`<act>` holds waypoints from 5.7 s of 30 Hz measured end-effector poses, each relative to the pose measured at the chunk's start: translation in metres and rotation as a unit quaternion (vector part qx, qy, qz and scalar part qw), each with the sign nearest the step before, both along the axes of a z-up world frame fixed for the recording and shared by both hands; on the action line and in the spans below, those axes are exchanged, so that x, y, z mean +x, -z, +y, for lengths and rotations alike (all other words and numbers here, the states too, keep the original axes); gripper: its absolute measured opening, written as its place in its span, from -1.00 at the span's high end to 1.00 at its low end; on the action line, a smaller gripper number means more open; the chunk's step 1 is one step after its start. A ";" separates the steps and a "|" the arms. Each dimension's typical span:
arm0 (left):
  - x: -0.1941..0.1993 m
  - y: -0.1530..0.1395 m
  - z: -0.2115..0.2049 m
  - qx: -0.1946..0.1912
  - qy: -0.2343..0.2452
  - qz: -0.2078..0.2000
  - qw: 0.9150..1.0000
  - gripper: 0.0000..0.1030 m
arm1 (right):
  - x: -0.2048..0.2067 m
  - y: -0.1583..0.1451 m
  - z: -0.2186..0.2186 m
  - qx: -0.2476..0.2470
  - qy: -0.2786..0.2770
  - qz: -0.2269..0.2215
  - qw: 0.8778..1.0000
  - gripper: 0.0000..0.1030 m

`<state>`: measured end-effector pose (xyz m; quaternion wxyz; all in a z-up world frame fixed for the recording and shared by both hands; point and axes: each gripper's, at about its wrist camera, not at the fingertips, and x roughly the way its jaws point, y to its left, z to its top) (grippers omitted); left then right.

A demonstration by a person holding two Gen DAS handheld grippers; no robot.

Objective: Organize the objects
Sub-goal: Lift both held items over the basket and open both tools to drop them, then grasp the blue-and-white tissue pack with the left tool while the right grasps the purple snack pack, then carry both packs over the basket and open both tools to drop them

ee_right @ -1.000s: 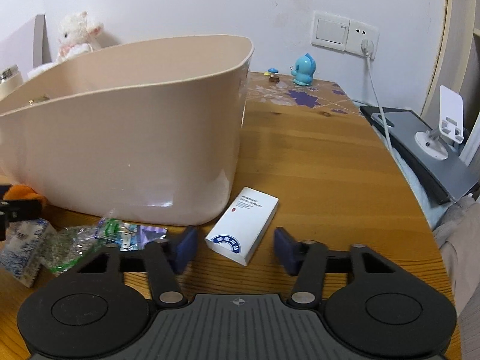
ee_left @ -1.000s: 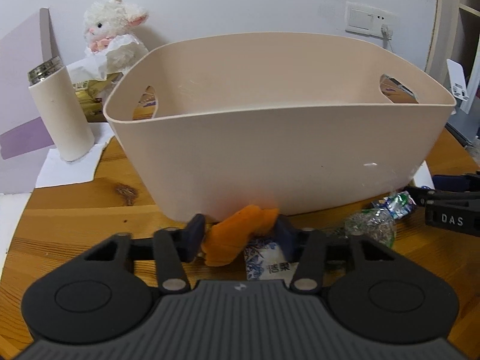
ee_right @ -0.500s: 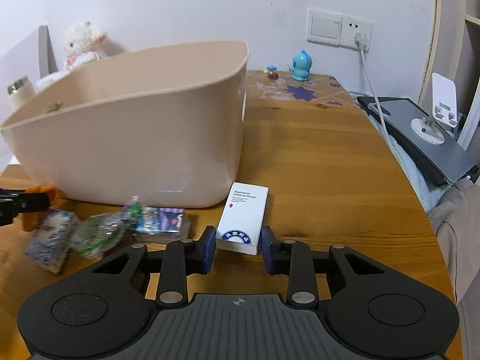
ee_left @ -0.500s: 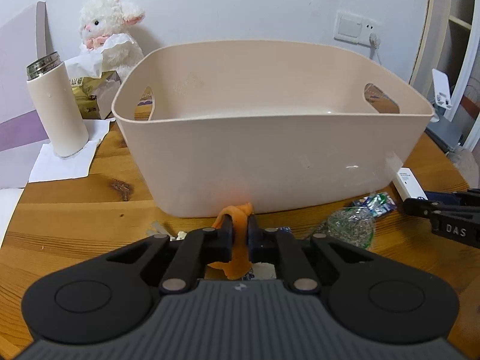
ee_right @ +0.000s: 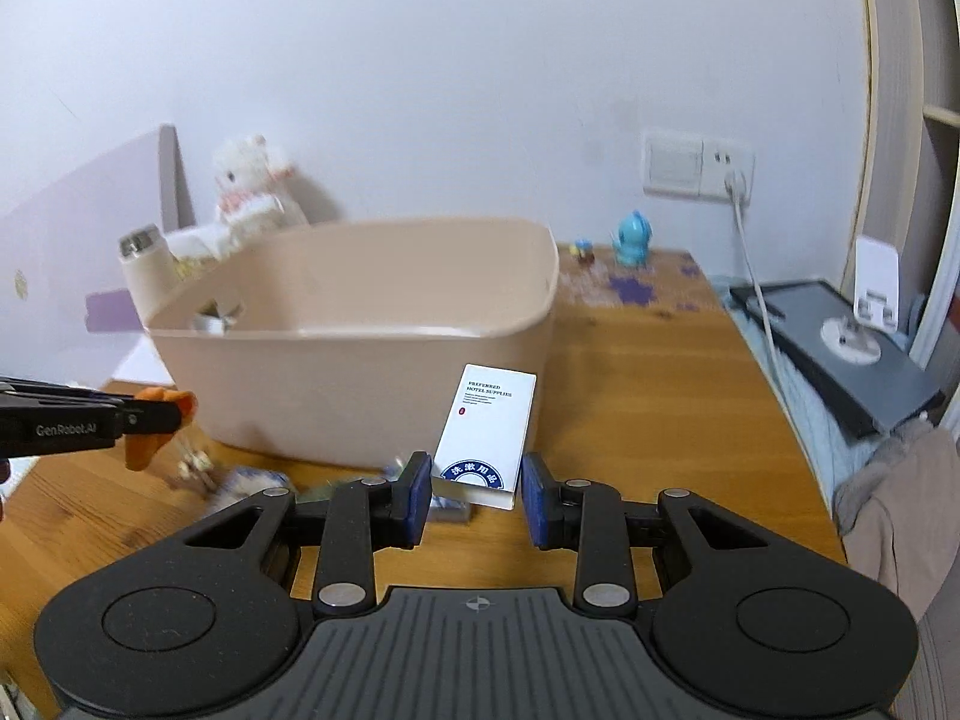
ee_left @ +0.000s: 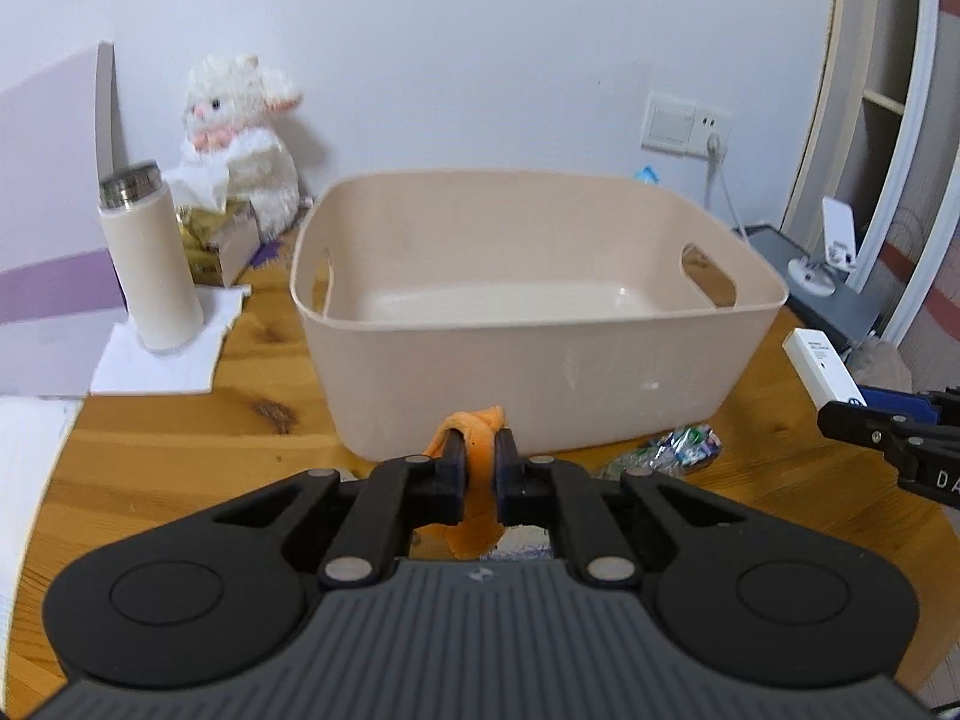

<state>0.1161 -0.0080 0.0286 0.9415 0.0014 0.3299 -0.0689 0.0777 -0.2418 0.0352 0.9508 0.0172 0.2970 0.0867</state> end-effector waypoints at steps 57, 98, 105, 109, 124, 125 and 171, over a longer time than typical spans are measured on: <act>0.073 -0.025 -0.007 0.038 -0.075 0.001 0.996 -0.72 | 0.069 -0.029 0.019 -0.007 0.006 -0.002 1.000 -0.53; 0.038 0.091 -0.009 0.038 -0.036 0.132 0.990 -0.78 | 0.062 0.097 0.030 -0.064 -0.011 0.127 0.990 -0.81; 0.045 0.093 -0.007 0.039 -0.033 0.119 0.992 -0.78 | 0.077 0.102 0.041 -0.060 -0.012 0.107 0.992 -0.84; 0.048 0.094 -0.006 0.038 -0.029 0.110 0.993 -0.77 | 0.084 0.104 0.044 -0.059 -0.008 0.093 0.994 -0.84; 0.037 0.086 -0.005 0.033 -0.016 0.096 0.995 0.08 | 0.071 0.102 0.054 -0.060 -0.020 0.084 0.994 0.11; 0.035 0.087 -0.004 0.033 -0.015 0.096 0.995 0.08 | 0.070 0.101 0.053 -0.059 -0.020 0.087 0.994 0.11; 0.079 -0.034 -0.007 0.047 -0.039 -0.050 0.997 0.08 | 0.076 -0.048 0.056 -0.039 -0.002 -0.094 0.995 0.11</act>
